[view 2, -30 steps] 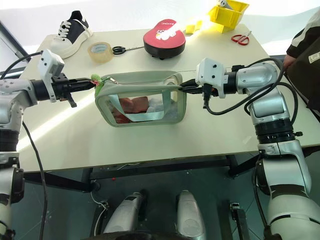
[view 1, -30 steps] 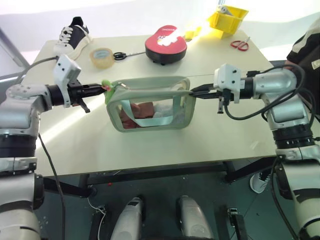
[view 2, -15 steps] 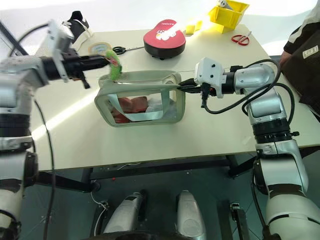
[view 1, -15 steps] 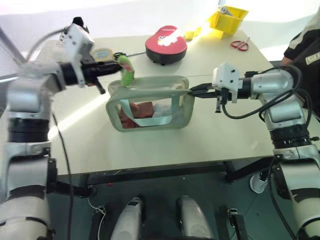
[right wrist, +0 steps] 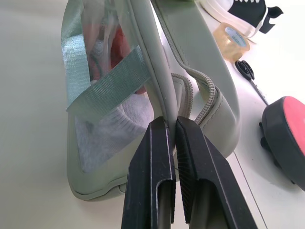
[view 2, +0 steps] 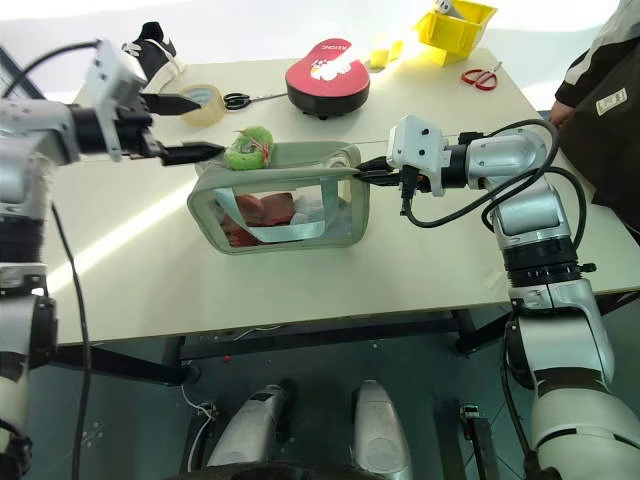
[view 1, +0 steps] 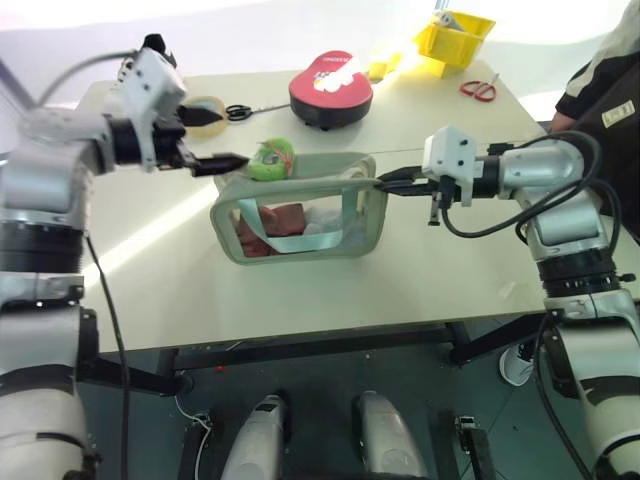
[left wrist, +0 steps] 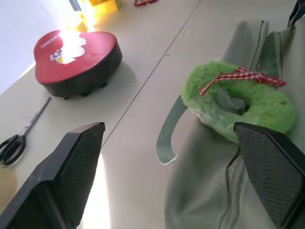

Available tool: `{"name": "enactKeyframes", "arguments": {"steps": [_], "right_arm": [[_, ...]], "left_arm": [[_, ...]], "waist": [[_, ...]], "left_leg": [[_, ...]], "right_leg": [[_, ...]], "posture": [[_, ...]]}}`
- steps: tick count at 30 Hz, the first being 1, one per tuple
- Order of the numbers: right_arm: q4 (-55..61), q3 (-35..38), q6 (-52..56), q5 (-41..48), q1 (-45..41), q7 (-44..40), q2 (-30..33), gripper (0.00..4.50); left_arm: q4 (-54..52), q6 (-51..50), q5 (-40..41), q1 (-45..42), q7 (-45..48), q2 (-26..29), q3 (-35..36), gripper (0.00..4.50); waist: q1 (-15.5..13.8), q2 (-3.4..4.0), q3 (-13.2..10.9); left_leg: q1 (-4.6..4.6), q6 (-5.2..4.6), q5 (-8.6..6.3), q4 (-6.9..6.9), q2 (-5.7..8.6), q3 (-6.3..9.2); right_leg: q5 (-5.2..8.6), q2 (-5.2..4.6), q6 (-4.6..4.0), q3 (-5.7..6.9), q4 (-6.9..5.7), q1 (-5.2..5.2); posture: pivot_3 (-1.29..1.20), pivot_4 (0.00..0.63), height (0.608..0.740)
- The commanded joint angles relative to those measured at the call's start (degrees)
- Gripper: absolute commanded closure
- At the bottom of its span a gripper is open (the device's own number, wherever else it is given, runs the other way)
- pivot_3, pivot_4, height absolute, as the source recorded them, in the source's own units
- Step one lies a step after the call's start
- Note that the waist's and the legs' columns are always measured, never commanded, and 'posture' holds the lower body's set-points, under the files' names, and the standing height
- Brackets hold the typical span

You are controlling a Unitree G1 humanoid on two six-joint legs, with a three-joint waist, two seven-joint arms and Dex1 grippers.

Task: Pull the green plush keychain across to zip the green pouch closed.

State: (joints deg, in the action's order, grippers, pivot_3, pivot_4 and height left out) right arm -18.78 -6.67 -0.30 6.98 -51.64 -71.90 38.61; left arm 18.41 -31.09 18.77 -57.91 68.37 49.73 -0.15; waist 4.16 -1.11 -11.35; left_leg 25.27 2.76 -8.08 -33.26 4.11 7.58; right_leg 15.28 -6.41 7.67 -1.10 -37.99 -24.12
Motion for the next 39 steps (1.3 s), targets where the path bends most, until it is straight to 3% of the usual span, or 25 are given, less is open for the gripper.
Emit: {"name": "enactKeyframes", "arguments": {"steps": [1,5,10,13,20,23,26,32,36,39], "right_arm": [[-1.0,0.2,-1.4,-0.2,-2.2,0.0,-0.2,4.5],[-1.1,-0.3,-1.5,-0.2,-2.8,0.1,-0.8,4.5],[-0.5,-0.6,-1.2,-0.1,-2.6,-0.1,-0.9,4.5],[-0.1,-0.6,-0.8,-0.1,-2.6,-0.2,-0.9,4.5],[0.8,-0.5,-0.1,0.0,-2.3,-0.3,-0.6,4.5],[2.2,-0.2,1.9,0.9,-2.4,0.3,-1.2,4.5],[4.9,0.0,7.3,3.1,-3.2,-0.4,-1.8,3.49],[9.4,1.2,19.0,7.9,-6.5,-0.2,-2.8,0.36],[2.7,7.2,35.4,17.0,-16.7,7.2,-10.4,0.36],[-7.1,6.2,35.4,13.6,-21.9,14.0,-15.5,0.36]], "left_arm": [[-6.8,-5.8,4.5,2.9,3.6,2.9,2.5,0.02],[-16.5,-9.3,7.6,13.7,6.6,6.8,3.0,0.02],[-18.6,-3.9,3.6,18.4,3.0,4.9,0.8,0.02],[-14.9,-2.9,3.4,16.2,-0.4,1.4,1.7,0.9],[-14.0,-0.8,1.6,16.9,0.9,2.1,0.5,4.49],[-11.2,3.0,-1.2,16.6,0.0,2.3,-0.1,4.49],[-7.2,5.5,-3.1,14.7,-2.8,1.5,0.1,4.5],[-6.4,7.5,-3.5,15.4,-2.9,1.6,0.5,4.5],[-6.8,7.1,-2.9,15.1,-2.4,2.0,0.9,4.5],[-8.4,6.5,-2.1,15.7,-1.0,2.5,0.8,4.5]], "waist": [[-0.1,0.0,0.0],[-0.2,0.02,0.0],[-0.3,0.02,0.0],[-0.4,0.02,0.0],[-0.2,0.02,0.0],[-0.2,0.02,0.0],[-0.1,0.02,0.0],[-0.2,0.02,0.0],[0.1,0.04,0.0],[-0.2,-0.03,0.0]], "left_leg": [[0.0,0.0,0.0,0.0,0.0,0.0],[-0.01,0.0,0.0,0.01,-0.01,0.0],[0.0,0.0,0.0,0.0,-0.03,0.04],[-0.03,0.0,0.0,0.0,-0.03,0.05],[-0.03,0.0,0.0,0.01,-0.02,0.02],[-0.03,0.0,0.0,0.0,-0.02,0.02],[-0.07,0.0,0.0,0.02,-0.03,0.02],[-0.05,0.0,0.0,0.01,-0.02,0.04],[-0.07,0.0,0.0,0.04,-0.04,0.04],[-0.07,0.0,0.0,0.07,-0.05,0.09]], "right_leg": [[0.0,0.0,0.0,0.0,0.0,0.01],[0.01,-0.01,0.0,-0.03,-0.01,0.02],[0.01,0.02,-0.02,-0.02,0.0,0.03],[0.01,0.02,-0.02,0.0,-0.01,0.05],[0.01,0.03,-0.02,-0.02,-0.02,0.01],[0.01,0.02,-0.02,-0.03,-0.02,0.02],[0.01,0.03,-0.02,-0.03,-0.03,0.02],[0.01,0.02,-0.02,-0.02,-0.04,0.03],[0.0,0.02,-0.03,-0.04,-0.09,-0.02],[0.0,0.05,-0.03,-0.02,-0.08,-0.04]], "posture": [[0.0,0.15,0.74],[0.0,0.15,0.74],[0.0,0.15,0.74],[0.0,0.15,0.74],[0.0,0.15,0.74],[0.0,0.15,0.74],[0.0,0.15,0.74],[0.0,0.15,0.74],[0.0,0.15,0.74],[0.0,0.15,0.74]]}}
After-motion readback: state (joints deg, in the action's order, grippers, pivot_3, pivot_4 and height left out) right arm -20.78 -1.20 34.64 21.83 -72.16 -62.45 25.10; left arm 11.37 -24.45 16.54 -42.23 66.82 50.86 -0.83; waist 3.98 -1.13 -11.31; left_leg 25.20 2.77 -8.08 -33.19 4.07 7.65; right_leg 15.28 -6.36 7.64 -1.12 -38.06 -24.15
